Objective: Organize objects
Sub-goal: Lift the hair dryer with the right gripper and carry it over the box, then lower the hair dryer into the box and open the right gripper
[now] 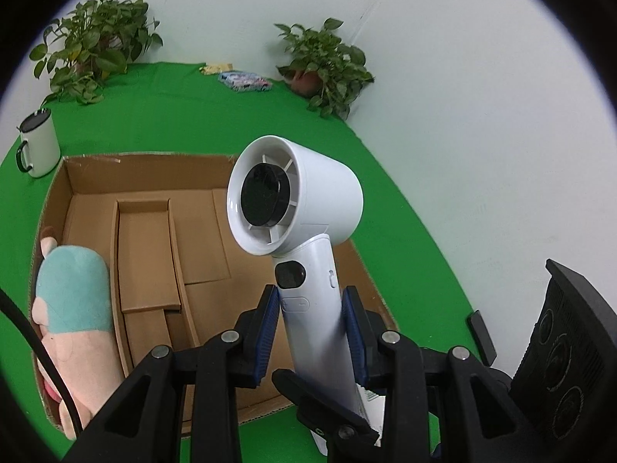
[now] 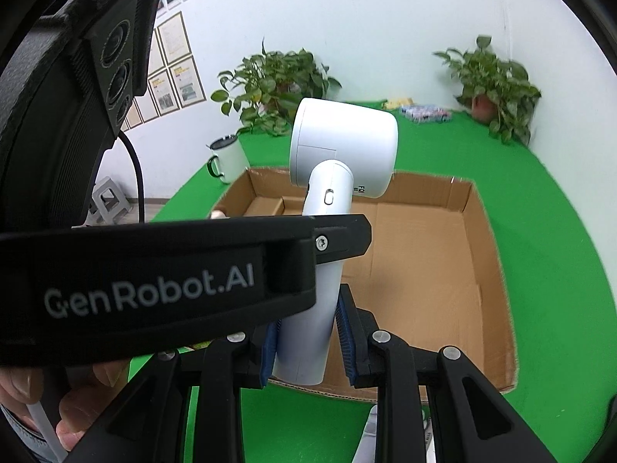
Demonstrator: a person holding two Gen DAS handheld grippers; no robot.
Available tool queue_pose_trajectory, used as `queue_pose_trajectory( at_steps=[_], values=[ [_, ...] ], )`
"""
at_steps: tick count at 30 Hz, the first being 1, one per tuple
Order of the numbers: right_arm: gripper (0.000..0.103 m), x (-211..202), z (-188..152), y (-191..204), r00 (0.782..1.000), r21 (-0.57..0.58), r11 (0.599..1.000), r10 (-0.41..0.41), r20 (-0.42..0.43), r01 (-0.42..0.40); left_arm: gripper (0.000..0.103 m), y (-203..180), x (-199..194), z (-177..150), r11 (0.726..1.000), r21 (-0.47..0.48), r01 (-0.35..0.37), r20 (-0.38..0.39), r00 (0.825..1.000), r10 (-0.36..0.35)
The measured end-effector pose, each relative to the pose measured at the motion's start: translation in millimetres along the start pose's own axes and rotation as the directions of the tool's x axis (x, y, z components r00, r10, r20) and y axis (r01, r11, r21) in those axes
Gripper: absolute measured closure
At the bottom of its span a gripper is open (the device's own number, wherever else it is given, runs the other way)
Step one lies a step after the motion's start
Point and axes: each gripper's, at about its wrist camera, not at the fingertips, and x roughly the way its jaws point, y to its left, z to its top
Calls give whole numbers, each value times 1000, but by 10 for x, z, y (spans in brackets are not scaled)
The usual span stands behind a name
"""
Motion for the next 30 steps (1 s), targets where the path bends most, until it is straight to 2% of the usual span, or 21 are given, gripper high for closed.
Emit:
queue_pose_trajectory(
  at_steps=[7,16,24,30],
  values=[
    [78,553,-249,-341,994,53,997,66,-85,-62,71,215,509,-159,998,-34,-60,-99,993,56],
    [78,1220,-623,-677,969,127,982,159,-190,-136,71,415,949,-358,989,-71,-130,-203,973,113],
    [78,1393,-769,-710,954,166,974,191,-232,-154,70,579,1072,-396,982,-115,-152,-254,960,119],
    [78,1394,-741,-649,957,160,977,175,-233,-140,70,637,1015,-398,976,-158,-149,-284,954,100]
  ],
)
